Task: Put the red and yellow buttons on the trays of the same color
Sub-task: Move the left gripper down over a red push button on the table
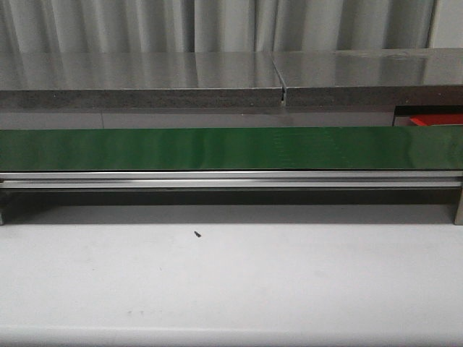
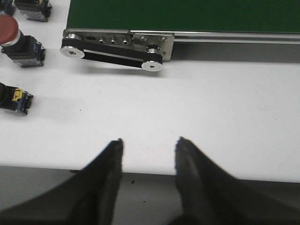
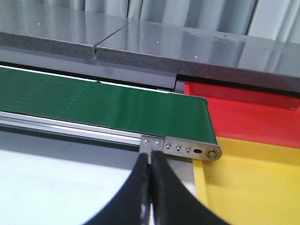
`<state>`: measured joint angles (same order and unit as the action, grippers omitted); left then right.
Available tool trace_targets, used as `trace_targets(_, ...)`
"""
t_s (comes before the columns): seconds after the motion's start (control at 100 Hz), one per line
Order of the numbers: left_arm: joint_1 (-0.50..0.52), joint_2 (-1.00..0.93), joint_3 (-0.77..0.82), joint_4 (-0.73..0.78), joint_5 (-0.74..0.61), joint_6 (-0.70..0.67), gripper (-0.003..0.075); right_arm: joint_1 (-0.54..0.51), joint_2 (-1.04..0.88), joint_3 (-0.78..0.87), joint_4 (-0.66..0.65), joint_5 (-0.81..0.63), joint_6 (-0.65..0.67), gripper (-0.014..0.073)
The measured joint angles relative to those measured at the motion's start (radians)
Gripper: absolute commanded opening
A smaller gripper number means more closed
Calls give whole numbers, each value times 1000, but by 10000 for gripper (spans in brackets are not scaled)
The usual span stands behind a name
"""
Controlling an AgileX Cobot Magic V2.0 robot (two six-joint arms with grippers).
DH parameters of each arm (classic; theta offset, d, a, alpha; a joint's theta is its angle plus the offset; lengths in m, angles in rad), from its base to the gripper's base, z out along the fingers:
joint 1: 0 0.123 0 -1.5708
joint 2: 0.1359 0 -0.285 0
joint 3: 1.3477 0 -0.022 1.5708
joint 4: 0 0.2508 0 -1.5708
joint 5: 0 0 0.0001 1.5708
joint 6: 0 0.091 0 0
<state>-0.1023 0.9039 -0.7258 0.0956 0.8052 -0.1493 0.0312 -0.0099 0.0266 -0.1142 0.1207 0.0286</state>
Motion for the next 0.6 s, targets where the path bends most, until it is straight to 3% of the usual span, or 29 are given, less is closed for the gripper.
trace_targets(0.06,0,1,0,0,-1,0,639,0,0,0,0,0,0,-67)
trace_targets(0.13,0,2,0,0,-3,0,696,0,0,0,0,0,0,-67)
trace_targets(0.34,38,4,-2,31,-3,-76,663,0,0,0,0,0,0,-67)
trace_targets(0.6,255,70,-45,30,-11,-100,663,0,0,0,0,0,0,-67)
